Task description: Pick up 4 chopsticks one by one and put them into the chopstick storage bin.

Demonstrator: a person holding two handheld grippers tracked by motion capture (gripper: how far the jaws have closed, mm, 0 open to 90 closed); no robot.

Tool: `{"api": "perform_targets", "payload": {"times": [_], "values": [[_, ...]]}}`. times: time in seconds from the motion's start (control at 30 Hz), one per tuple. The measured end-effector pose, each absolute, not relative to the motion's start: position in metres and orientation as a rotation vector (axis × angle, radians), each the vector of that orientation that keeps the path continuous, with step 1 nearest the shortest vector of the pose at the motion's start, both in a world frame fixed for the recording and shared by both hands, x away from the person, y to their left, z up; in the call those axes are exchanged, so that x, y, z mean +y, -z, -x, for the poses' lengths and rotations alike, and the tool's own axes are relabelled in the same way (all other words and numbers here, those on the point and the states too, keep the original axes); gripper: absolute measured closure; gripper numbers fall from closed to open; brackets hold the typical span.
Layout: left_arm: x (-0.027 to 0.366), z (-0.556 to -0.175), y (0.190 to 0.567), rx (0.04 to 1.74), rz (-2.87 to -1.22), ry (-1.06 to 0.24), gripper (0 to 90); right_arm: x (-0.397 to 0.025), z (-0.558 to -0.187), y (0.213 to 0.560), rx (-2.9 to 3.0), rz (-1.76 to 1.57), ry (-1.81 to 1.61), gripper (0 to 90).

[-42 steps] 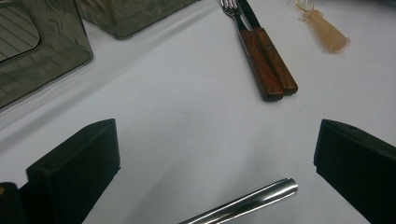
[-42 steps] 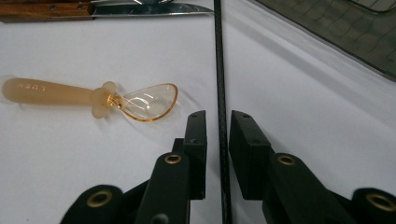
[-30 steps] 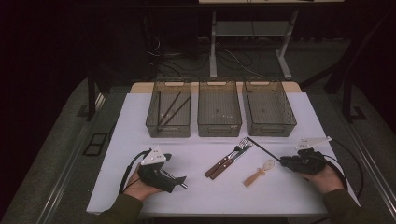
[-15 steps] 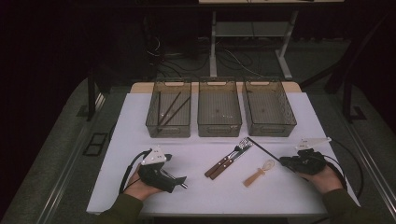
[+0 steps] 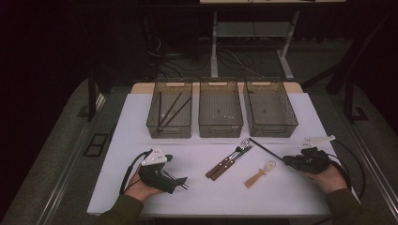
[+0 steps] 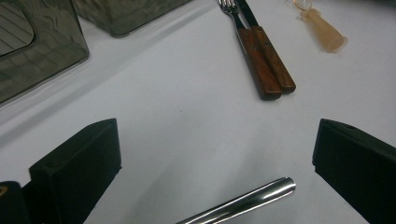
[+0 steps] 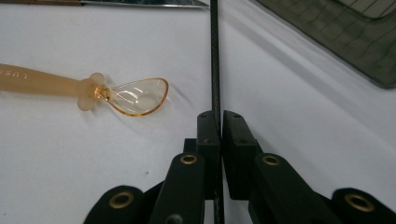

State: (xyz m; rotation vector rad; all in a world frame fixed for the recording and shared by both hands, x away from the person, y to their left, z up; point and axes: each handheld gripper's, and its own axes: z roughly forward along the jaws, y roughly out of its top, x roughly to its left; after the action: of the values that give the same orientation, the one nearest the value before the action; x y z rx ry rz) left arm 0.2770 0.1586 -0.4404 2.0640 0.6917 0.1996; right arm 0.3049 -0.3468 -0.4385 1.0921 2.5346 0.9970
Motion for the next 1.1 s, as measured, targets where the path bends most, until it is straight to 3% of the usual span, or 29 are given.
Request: {"api": "perform_targets", "payload": {"times": [1.1], "values": [[0.159, -0.278, 0.441, 0.699, -2.063, -0.197, 0.0, -0.362, -0.295, 0.391, 2.414, -1.050, -1.257, 85.7]]}}
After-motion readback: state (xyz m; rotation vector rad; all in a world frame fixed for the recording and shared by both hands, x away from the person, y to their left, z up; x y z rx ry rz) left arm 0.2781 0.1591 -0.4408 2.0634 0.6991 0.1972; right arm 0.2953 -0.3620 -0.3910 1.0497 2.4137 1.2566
